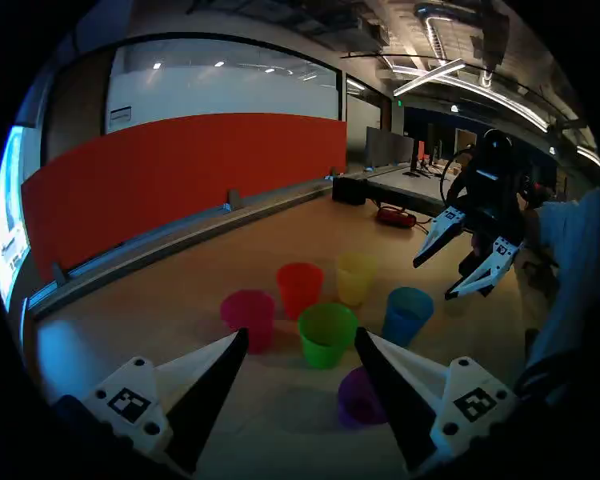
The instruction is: Pour water
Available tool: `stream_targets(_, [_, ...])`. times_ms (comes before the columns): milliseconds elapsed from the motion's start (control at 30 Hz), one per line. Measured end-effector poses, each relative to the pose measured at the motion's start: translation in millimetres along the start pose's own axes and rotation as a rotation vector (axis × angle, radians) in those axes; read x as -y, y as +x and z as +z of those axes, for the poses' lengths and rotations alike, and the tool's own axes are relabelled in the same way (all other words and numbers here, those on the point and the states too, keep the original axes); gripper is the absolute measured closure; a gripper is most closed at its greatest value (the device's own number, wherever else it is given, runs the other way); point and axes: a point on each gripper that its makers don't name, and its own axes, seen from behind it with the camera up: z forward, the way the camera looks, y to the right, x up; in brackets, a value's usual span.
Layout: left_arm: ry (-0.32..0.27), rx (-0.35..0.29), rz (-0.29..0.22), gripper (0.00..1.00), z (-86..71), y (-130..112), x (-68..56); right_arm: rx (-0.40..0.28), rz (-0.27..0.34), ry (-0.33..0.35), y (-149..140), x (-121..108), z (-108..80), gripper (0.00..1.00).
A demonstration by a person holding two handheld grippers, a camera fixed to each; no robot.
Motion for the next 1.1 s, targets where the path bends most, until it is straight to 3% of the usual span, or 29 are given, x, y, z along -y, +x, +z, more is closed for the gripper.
stream_targets(1100, [-0.034,0.042,0.027,0.01,25.5,-5.4,-5.0,0.072,-0.038,0.047,-29.3,5.3,54.0,0.0])
